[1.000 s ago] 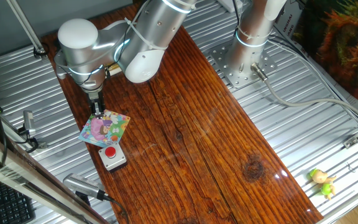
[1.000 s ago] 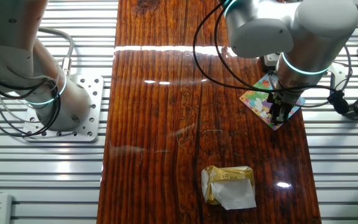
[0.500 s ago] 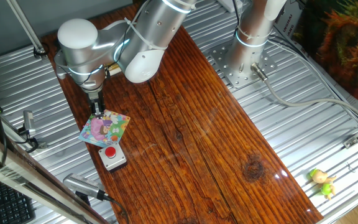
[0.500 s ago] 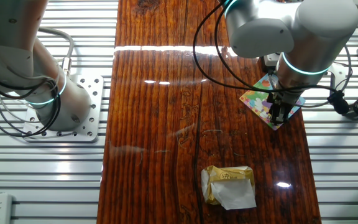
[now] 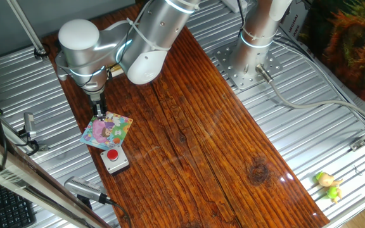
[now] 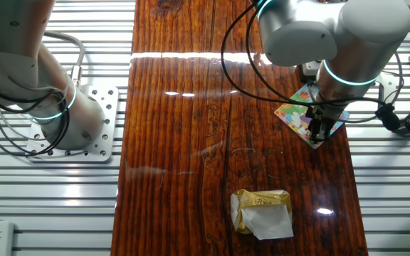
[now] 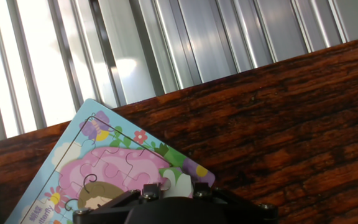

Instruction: Assemble one piece of a puzzle

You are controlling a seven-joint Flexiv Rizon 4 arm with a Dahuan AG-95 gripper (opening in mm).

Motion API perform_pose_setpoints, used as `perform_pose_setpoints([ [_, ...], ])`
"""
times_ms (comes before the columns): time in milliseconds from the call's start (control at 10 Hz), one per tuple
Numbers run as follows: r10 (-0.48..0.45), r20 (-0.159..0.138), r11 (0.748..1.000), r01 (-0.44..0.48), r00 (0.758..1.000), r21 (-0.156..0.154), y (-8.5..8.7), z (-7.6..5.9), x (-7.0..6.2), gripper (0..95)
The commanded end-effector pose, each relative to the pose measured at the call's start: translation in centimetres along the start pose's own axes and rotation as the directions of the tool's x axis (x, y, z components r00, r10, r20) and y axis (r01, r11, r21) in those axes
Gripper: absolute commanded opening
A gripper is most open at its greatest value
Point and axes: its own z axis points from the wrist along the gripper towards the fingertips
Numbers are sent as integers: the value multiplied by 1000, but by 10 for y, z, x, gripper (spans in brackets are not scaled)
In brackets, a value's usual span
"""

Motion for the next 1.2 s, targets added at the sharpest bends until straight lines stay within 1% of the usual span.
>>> perform_pose_setpoints([
  [100,0,-3,1000,0,1000,1,0,0,0,0],
  [500,0,-6,1000,0,1000,0,0,0,0,0],
  [1200,0,-25,1000,0,1000,7,0,0,0,0],
])
